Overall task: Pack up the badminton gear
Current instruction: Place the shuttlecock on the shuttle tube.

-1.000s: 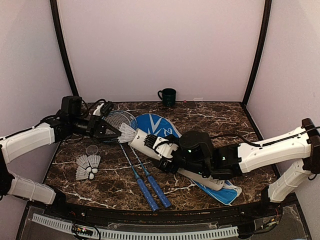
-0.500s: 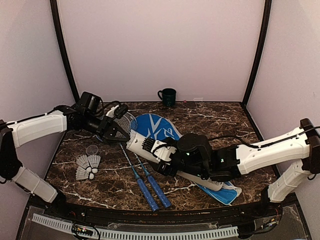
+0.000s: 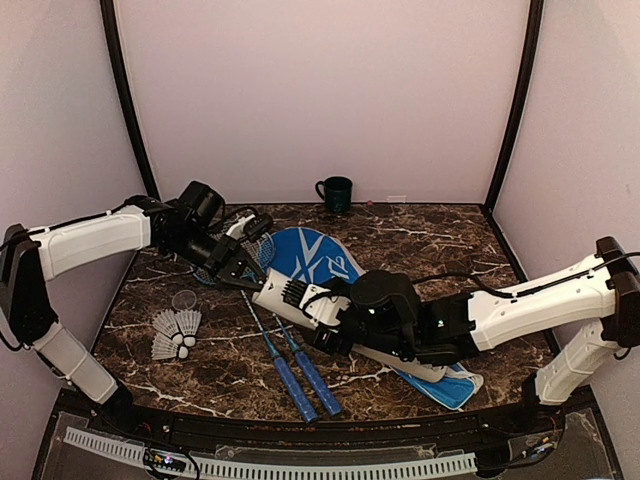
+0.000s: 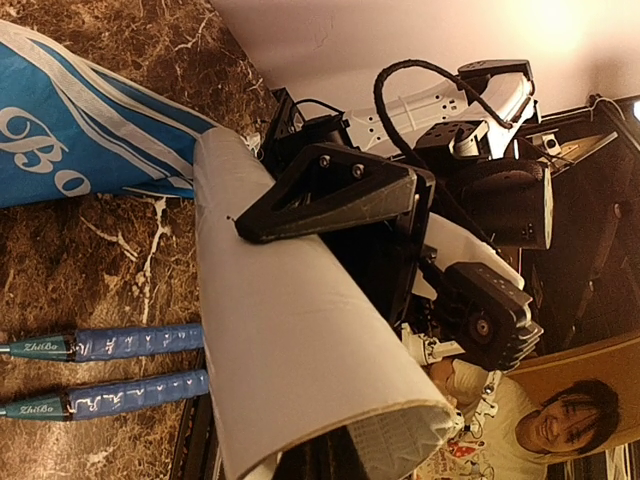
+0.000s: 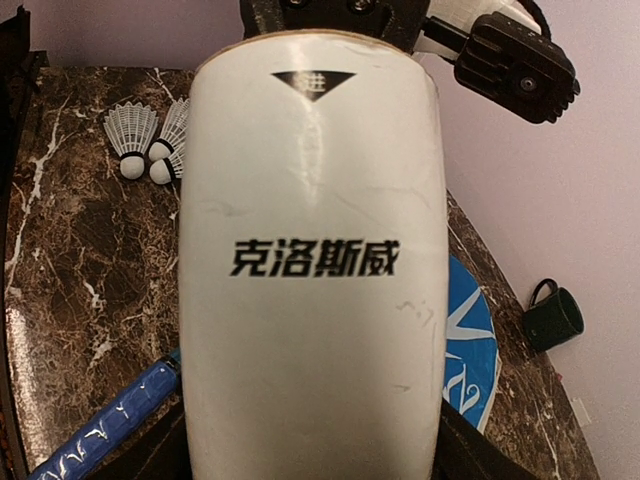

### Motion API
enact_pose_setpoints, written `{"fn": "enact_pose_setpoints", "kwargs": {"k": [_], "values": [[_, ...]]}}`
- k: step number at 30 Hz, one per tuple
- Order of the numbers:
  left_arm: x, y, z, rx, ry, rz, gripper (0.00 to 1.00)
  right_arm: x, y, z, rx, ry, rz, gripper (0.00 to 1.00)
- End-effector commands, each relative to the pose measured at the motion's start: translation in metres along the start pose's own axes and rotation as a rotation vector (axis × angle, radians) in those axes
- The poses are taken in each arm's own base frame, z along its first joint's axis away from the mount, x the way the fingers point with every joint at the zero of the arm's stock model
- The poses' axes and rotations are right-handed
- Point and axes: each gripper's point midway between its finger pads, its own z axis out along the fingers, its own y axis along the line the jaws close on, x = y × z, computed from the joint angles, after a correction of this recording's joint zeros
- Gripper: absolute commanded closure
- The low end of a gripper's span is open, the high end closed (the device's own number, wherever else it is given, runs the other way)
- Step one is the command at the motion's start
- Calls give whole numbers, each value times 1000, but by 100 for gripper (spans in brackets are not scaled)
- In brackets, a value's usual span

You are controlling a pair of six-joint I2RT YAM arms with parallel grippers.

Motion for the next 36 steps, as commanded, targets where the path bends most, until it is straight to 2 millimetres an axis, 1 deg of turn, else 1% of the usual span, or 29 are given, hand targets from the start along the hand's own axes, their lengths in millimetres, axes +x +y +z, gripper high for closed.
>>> {"fn": "enact_pose_setpoints", "kwargs": {"k": [1,5,9,10,11,14,17,21,23,27,32,36], "values": [[6,-6,6,-10,42,11,100,-15,-2,2,25,-47,15,29],[10,-7,17,-36,84,24,100,-14,-2,2,30,-45,16,29],[8,-6,17,-49,79,36,100,-14,-4,3,37,-43,17,29],[7,-6,17,-52,79,39,98,-13,-4,3,36,-42,18,29],[7,-6,17,-58,77,43,96,-13,-4,3,37,-41,19,29],[6,-8,15,-81,67,60,83,-12,-4,3,39,-39,22,29],[5,-11,12,-99,55,78,73,-11,-4,3,43,-37,24,29],[3,-12,7,-138,37,103,64,-11,-5,3,45,-37,22,29],[3,-13,5,-147,26,112,62,-12,-5,2,46,-37,21,29],[1,-11,-9,-194,-15,134,61,-13,-7,1,51,-39,24,29],[-6,-17,-44,-274,-114,201,56,-12,-7,0,54,-37,31,29],[-6,-12,-61,-394,-158,248,52,-11,-8,1,61,-33,33,29]]}}
